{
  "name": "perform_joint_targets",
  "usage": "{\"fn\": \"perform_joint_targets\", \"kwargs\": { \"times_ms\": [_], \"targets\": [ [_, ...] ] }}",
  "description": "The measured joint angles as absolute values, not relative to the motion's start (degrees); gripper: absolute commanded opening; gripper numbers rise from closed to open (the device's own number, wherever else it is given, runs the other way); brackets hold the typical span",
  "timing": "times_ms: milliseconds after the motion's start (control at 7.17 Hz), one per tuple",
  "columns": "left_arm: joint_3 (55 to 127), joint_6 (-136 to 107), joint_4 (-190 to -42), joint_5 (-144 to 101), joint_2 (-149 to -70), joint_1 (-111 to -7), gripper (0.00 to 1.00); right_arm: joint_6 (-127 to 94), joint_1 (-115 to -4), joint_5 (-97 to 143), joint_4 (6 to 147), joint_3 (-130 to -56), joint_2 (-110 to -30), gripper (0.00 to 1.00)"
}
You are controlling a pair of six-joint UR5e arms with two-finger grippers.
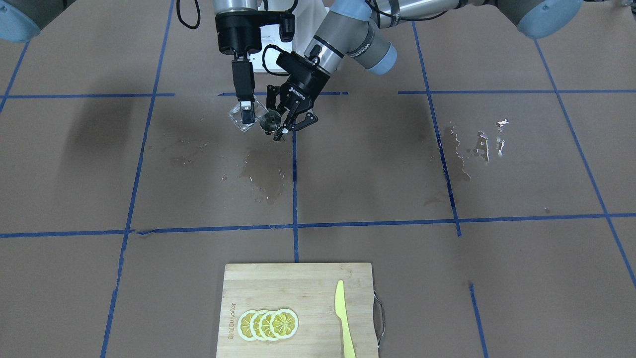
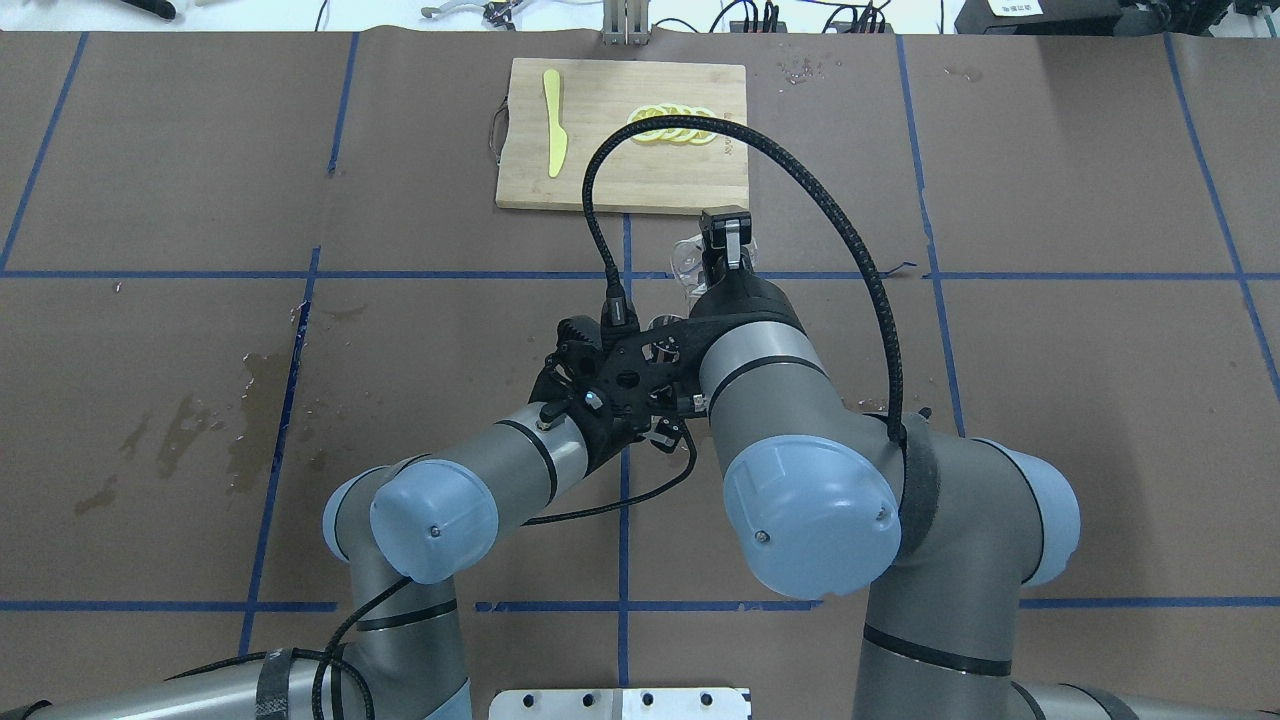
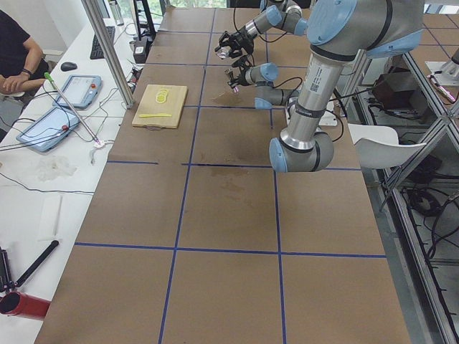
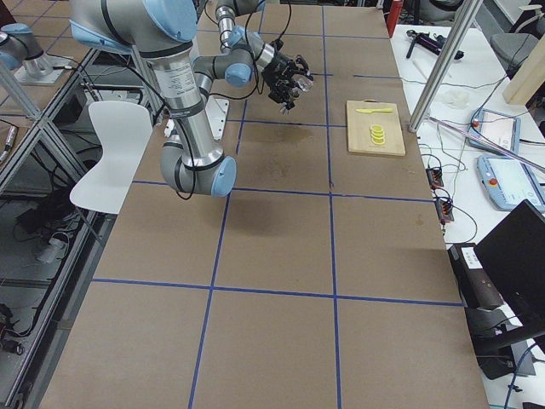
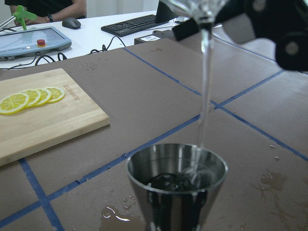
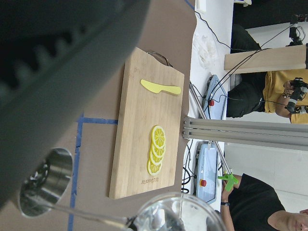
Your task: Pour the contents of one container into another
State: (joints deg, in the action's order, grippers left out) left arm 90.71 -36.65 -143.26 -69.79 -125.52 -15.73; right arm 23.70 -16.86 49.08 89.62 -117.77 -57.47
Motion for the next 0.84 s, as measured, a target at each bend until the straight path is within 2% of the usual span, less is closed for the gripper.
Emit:
{"fn": "perform_joint_targets", "kwargs": {
  "times_ms": [837],
  "targets": [
    [90.2,-36.7,-143.7,-69.7,-125.5,-15.7,0.0,23.8,-15.1,46.3,89.6,-117.6,-56.9,0.0]
  ]
}}
